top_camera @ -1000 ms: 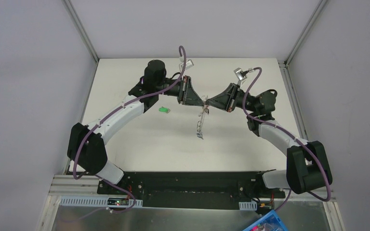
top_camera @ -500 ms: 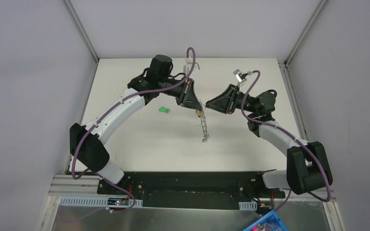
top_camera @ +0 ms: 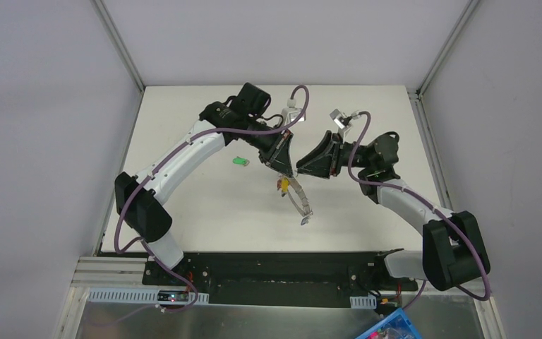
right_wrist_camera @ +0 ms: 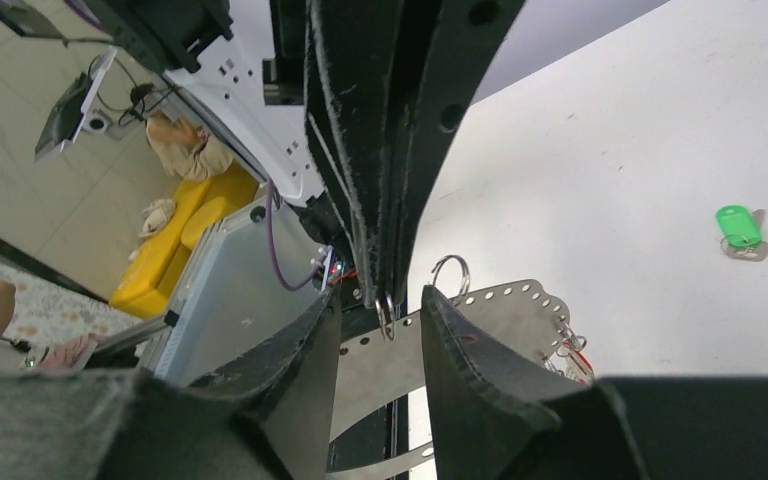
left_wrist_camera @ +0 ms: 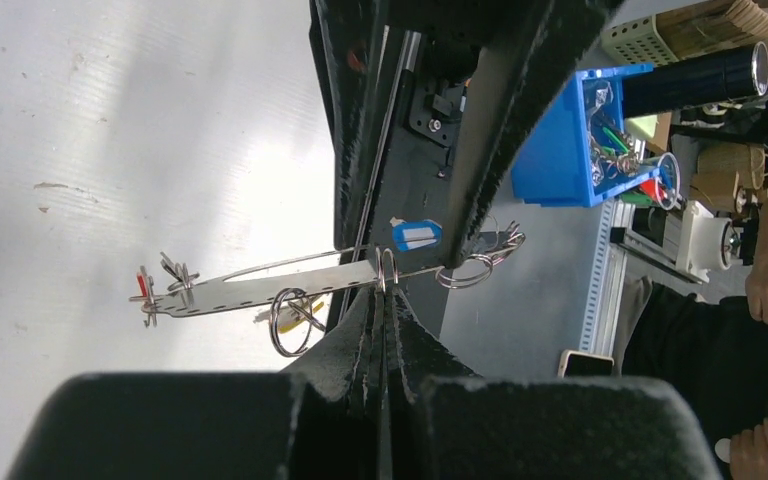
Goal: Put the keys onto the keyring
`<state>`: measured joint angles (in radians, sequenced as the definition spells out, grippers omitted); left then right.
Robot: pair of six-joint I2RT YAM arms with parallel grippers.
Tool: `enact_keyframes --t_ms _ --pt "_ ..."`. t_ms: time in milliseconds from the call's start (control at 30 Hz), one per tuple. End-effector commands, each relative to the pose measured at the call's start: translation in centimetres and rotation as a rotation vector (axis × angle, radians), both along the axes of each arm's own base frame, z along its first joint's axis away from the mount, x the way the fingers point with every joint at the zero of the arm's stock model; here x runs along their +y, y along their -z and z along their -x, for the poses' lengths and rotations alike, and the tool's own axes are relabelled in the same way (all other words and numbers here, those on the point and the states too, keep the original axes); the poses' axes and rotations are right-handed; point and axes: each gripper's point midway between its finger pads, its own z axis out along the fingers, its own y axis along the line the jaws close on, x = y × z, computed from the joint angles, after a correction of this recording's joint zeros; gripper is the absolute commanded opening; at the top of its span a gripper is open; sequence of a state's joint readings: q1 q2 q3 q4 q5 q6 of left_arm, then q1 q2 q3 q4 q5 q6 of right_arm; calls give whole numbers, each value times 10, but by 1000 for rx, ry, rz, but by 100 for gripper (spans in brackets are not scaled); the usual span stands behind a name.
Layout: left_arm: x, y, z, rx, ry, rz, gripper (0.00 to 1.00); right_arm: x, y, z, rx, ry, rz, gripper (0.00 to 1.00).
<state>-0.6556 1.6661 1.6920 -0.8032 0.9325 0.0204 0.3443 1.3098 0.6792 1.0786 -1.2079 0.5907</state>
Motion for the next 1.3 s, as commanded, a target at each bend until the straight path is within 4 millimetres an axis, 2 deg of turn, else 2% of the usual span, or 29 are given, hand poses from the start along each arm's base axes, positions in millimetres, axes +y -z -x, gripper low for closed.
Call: enact_keyframes --t_ms 0,167,533,667,767,900,1267 --pt "-2 -16 6 -44 47 29 0 3 -15 17 -141 -74 3 38" --pt "-3 -17 9 -40 64 37 0 7 -6 17 -127 -84 26 34" --pt "-4 -17 11 -36 79 46 0 13 -4 16 -99 -97 43 0" --pt "-4 -22 7 -32 65 90 2 14 -11 5 -54 -46 28 0" --pt "-4 -30 -2 -33 17 148 11 12 -18 0 -38 -13 -7 0" --pt "-2 -40 -6 -33 -13 197 18 5 -23 -9 0 39 -34 0" --pt "-8 -44 -16 -23 -55 259 22 -4 -23 -20 36 104 -64 0"
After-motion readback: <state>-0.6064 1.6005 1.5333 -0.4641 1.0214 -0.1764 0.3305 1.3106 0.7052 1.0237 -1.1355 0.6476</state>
